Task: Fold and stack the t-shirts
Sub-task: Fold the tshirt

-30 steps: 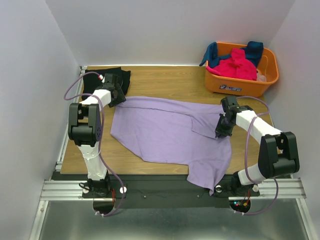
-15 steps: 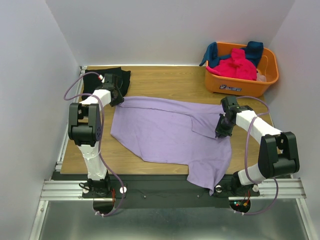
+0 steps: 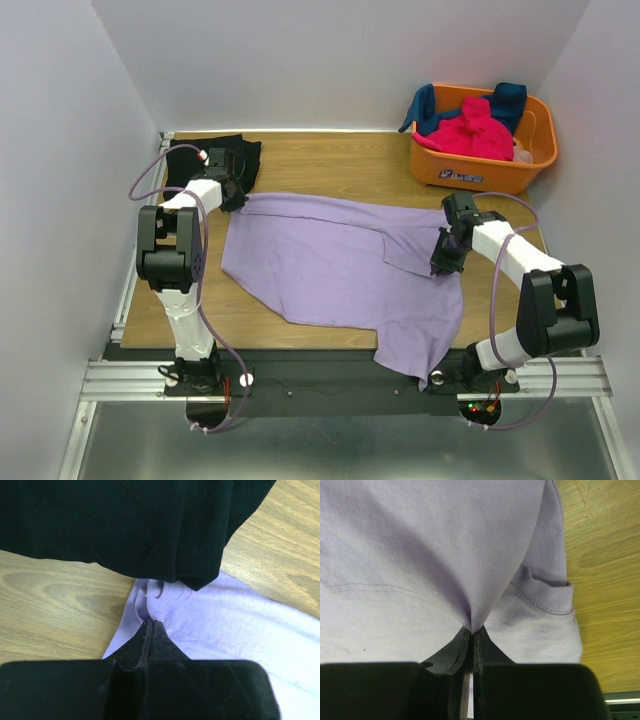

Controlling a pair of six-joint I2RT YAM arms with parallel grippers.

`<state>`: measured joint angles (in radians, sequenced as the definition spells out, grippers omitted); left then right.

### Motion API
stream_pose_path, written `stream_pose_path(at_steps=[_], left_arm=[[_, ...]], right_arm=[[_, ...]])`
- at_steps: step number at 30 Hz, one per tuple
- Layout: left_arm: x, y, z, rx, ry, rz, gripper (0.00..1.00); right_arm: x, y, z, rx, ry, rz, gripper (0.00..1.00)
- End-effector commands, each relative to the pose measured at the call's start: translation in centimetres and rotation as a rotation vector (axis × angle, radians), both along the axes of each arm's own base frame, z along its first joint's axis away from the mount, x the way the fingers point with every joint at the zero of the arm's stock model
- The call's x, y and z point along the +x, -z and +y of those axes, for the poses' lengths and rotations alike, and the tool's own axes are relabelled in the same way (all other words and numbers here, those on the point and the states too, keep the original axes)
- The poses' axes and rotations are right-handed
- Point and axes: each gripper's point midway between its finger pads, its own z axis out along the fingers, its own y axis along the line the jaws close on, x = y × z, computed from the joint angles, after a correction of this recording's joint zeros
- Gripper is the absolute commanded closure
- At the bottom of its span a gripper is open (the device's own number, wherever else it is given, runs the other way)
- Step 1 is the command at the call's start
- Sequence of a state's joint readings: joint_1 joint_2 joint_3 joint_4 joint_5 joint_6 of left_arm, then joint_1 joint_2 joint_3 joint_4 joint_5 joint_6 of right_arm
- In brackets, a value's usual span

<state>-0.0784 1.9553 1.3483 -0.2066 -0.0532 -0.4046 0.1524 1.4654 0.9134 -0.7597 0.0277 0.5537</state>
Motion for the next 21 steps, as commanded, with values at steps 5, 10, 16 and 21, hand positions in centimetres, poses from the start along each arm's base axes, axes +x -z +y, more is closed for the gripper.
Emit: stream_pose_path(at_steps=[5, 10, 16, 21], left_arm=[[-0.7, -1.3, -0.1, 0.006, 0.017, -0.021, 1.00], [-1.0, -2.3, 0.2, 0.015, 0.009, -0.045, 1.00], [-1.6, -2.7, 1.0, 0.031, -0.005, -0.045, 1.00], [-1.6, -3.3, 1.6, 0.043, -0.014, -0.055, 1.00]], right_arm=[[-0.6, -2.3, 0.5, 0.027, 0.005, -0.041, 1.00], [-1.3, -3.0, 0.0, 0.007, 0.017, -0.046, 1.00], [-2.0, -2.9, -0.3, -0.001, 0.025, -0.034, 1.00], [-2.0, -2.9, -0.3, -0.005, 0.024, -0.032, 1.00]])
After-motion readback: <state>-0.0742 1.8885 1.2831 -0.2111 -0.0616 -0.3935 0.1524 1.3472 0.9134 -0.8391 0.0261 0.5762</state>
